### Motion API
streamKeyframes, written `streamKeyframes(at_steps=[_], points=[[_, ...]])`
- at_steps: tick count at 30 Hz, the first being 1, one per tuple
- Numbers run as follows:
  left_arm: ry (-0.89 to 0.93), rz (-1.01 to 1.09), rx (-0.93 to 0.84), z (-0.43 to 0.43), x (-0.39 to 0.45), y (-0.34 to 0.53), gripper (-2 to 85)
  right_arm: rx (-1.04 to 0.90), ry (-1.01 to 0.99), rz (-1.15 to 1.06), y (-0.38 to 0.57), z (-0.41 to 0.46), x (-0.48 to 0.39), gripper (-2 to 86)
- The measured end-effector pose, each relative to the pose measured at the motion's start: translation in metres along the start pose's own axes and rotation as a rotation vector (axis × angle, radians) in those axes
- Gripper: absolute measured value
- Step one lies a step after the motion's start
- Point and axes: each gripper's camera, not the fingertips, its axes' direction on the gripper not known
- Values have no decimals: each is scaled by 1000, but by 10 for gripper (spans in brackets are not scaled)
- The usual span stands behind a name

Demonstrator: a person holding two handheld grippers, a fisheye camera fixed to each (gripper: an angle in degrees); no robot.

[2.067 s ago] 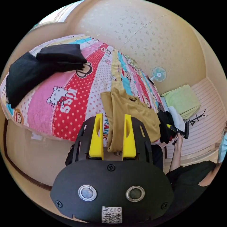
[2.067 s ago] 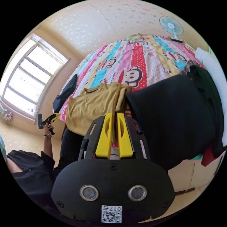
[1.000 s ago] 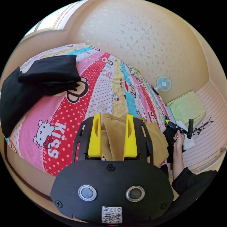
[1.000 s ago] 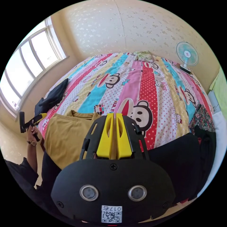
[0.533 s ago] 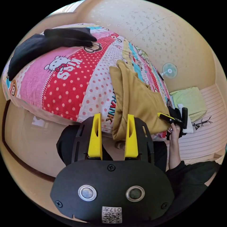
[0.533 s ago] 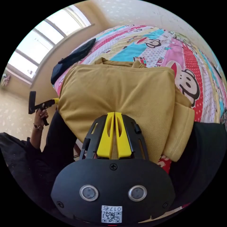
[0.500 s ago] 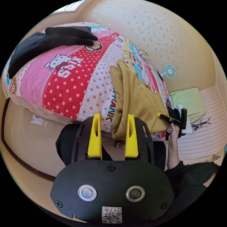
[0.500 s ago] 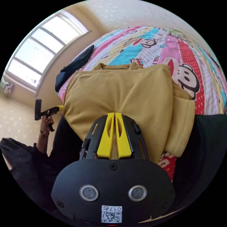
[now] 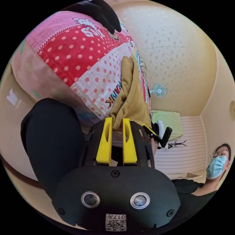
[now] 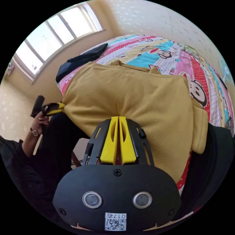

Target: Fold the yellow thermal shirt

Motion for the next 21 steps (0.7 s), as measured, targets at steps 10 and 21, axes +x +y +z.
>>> streamKeyframes(at_steps=[10, 21], points=[[-163, 631, 11, 59, 234, 1, 40, 213, -291, 314, 79, -43, 75, 5], [-68, 760, -411, 304, 255, 98, 57, 531, -204, 490, 179, -100, 144, 8]])
